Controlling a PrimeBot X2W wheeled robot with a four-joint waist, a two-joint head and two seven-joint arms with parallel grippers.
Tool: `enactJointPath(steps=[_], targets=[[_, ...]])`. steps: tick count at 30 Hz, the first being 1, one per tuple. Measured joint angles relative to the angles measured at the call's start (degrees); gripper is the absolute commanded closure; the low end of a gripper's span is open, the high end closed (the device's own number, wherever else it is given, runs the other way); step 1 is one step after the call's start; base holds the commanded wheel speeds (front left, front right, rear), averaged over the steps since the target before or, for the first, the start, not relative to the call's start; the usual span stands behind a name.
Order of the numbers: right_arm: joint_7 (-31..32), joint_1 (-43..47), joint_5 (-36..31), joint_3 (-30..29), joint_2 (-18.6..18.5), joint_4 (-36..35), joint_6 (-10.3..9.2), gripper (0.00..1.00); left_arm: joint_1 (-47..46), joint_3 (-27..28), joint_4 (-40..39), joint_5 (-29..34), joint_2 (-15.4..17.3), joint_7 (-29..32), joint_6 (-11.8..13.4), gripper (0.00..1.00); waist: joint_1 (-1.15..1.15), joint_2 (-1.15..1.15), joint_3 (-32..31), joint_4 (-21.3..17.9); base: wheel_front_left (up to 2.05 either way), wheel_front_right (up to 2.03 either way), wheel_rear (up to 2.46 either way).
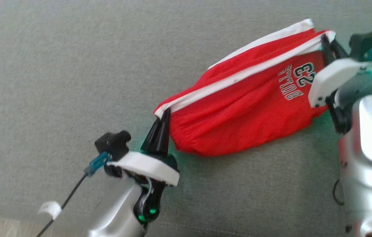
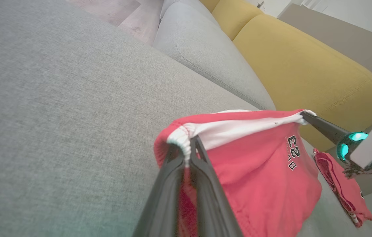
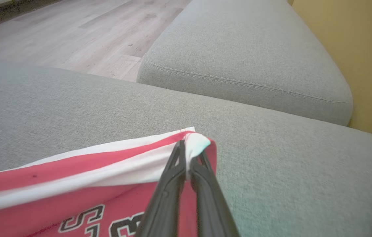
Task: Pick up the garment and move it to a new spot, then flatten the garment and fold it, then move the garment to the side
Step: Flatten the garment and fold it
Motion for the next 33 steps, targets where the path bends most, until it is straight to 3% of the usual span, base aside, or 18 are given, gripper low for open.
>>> enactJointPath(steps=[9,11,12,13,14,16,17,25,33], targets=[[0.0,-9.9,-2.5,-1.3,-2.0,12.2,0.0,1.0,-7.0,-2.2,5.1,-3.2,-1.3,0.0,-0.3,1.0,-0.01,0.0,2.6,3.3,0.0,0.0,0.0],[-0.2,-11.4,-2.6,-1.9,-2.0,14.6,0.0,0.64,-8.0,-2.6,6.0,-3.9,-1.5,-0.1,-0.3,1.0,-0.01,0.0,2.8,3.5,0.0,0.0,0.0],[-0.7,-12.1,-2.9,-2.2,-2.1,15.8,0.0,0.36,-8.4,-3.1,6.4,-4.5,-1.5,0.0,-0.2,1.0,0.0,0.0,2.9,3.5,0.0,0.0,0.0],[-1.1,-12.6,-3.2,-2.4,-2.1,16.8,0.0,0.0,-8.9,-3.7,6.6,-5.2,-1.5,0.1,0.2,1.0,0.0,0.0,2.9,3.5,0.0,0.0,0.0],[-1.6,-13.0,-3.6,-2.7,-2.1,17.9,0.0,0.0,-9.2,-4.4,6.8,-5.7,-1.5,0.2,0.2,1.0,-0.01,0.0,2.9,3.5,0.0,0.0,0.0],[-3.0,-13.7,-4.0,-3.4,-2.1,19.6,0.0,0.0,-9.8,-5.0,6.8,-6.4,-1.6,-0.1,0.8,0.12,-0.02,0.0,2.8,3.4,0.0,0.0,0.0],[-3.9,-13.9,-4.0,-3.7,-2.2,20.5,0.0,0.0,-10.0,-5.2,6.8,-6.4,-1.5,-0.5,1.2,0.0,-0.01,0.0,2.7,3.4,0.0,0.0,0.0],[-8.2,-14.6,-3.9,-4.4,-2.2,25.8,0.0,0.0,-10.1,-6.4,7.2,-3.6,-0.6,-1.7,3.2,0.0,-0.02,0.0,0.7,2.7,0.0,0.0,0.0],[-9.6,-14.3,-1.2,-4.1,-2.9,29.7,0.0,0.0,-4.5,-6.9,2.9,-1.6,5.4,-2.1,5.9,0.0,-0.02,0.0,-3.5,1.9,0.0,0.0,0.0]])
